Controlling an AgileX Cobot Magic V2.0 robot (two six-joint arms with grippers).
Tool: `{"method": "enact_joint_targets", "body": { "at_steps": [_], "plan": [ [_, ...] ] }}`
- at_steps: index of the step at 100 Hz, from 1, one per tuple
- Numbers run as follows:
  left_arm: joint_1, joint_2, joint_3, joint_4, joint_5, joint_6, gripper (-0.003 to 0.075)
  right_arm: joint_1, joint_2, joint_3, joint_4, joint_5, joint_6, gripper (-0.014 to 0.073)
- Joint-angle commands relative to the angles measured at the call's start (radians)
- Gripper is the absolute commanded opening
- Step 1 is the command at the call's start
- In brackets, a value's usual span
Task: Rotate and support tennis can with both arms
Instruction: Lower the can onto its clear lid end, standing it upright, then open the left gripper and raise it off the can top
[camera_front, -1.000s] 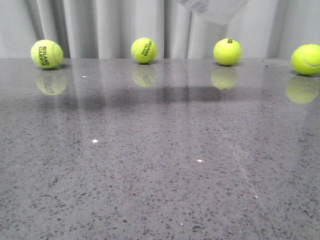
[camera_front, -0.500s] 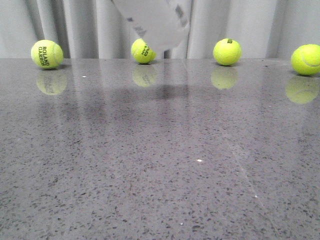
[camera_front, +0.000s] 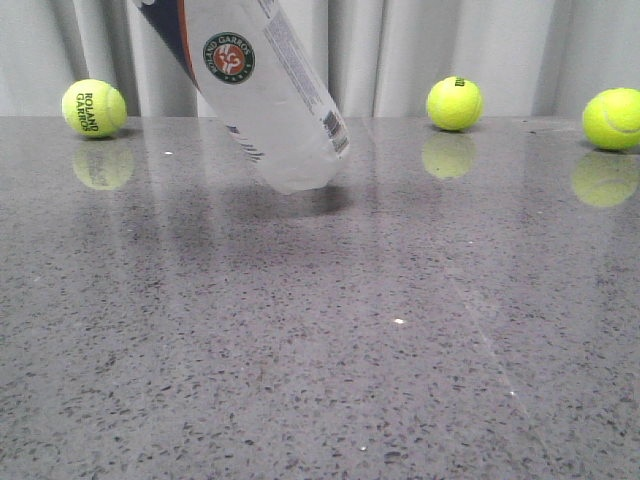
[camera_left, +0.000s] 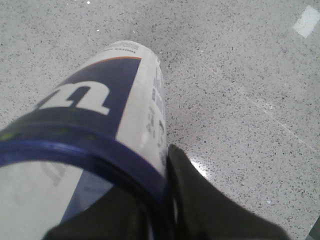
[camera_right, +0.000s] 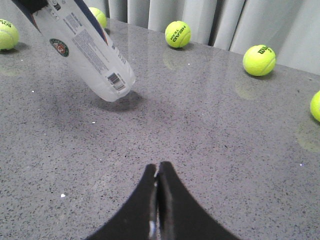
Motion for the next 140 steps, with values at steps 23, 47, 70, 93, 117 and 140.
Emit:
{"method": "enact_joint_targets", "body": {
  "at_steps": [23, 47, 70, 93, 117, 140],
  "plan": [
    [-0.008, -0.038, -0.024, -0.022, 0.017, -0.01, 0.0353, -0.005, 0.008, -0.025, -0.01, -0.083, -0.002, -0.0067],
    [-0.008, -0.023, -0.045, -0.031, 0.015, -0.01, 0.0462, -0.005, 0.008, -0.025, -0.01, -0.083, -0.002, -0.0067],
    [-0.008, 0.051, -0.165, -0.087, 0.015, -0.01, 0.0462, -0.005, 0.008, -0.025, -0.01, -0.083, -0.002, -0.0067],
    [-0.008, 0.15, -0.326, -0.123, 0.015, -0.01, 0.0462, -0.005, 0.008, -0.025, -0.01, -0.083, -0.002, -0.0067],
    [-0.008, 0.211, -0.434, -0.159, 0.015, -0.01, 0.0462, -0.005, 0.008, -0.025, -0.01, -0.083, -0.002, -0.0067],
    [-0.008, 0.218, -0.448, -0.159, -0.008, -0.01, 0.0462, -0.005, 0.008, -0.025, -0.01, -0.083, -0.002, -0.0067]
  ]
}}
